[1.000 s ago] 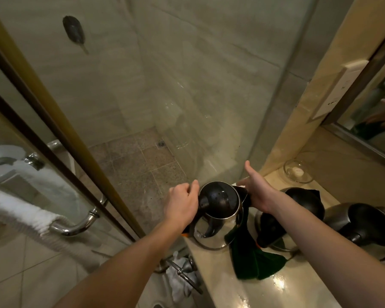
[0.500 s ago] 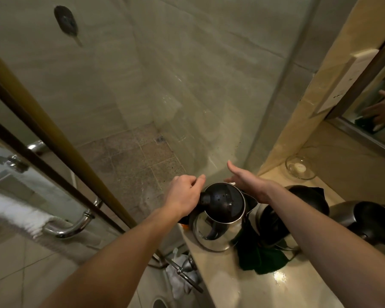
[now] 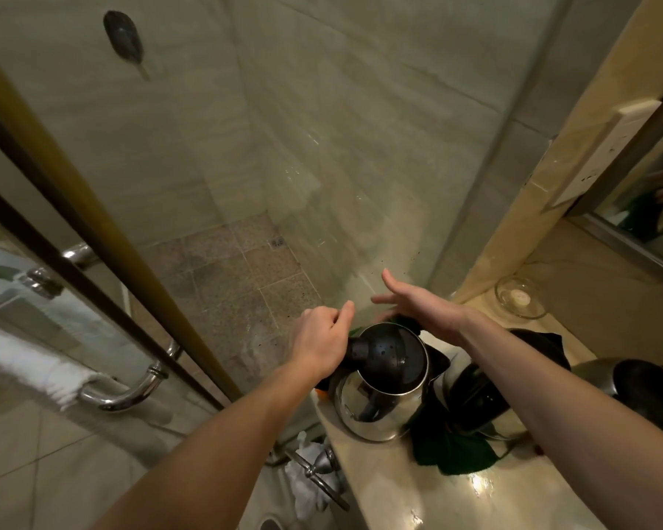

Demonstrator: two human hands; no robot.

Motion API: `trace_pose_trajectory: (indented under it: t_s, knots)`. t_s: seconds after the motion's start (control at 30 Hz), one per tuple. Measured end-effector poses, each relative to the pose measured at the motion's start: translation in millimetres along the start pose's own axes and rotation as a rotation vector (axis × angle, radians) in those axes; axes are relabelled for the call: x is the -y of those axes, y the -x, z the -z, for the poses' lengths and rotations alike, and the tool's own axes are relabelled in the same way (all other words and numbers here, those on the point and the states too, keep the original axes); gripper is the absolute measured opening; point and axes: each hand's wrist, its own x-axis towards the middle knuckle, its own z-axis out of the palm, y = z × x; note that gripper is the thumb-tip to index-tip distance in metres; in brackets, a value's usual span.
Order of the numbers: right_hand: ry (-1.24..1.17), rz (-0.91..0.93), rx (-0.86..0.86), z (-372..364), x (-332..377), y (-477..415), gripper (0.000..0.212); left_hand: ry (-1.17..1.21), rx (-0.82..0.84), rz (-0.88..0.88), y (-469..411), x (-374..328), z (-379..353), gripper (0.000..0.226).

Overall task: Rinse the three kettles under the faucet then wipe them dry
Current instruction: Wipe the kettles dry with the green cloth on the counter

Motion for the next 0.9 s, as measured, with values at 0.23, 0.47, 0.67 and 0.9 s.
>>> trace_pose_trajectory:
  t_s: [0.23,0.47,0.67,0.9]
  knots:
    - [0.157,0.107,0.074,-11.8,27.0,22.5,0.089,0.001,-0.021,-0.005,-0.5,0.2,-0.6,0.061]
    - [0.166,-0.013,0.137,-18.3,17.1,-18.2,0.119,0.002,-0.060,-0.009,-0.2,1.1,-2.3,0.059]
    - [0.149,-0.050,0.046,-18.7,15.9,-19.5,0.130,-0.034,-0.070,-0.002,1.3,1.4,-3.0,0.059]
    - [0.185,0.172,-0.059,-28.0,16.0,38.5,0.075,-0.054,-0.081,0.048,-1.1,2.0,-6.8,0.059]
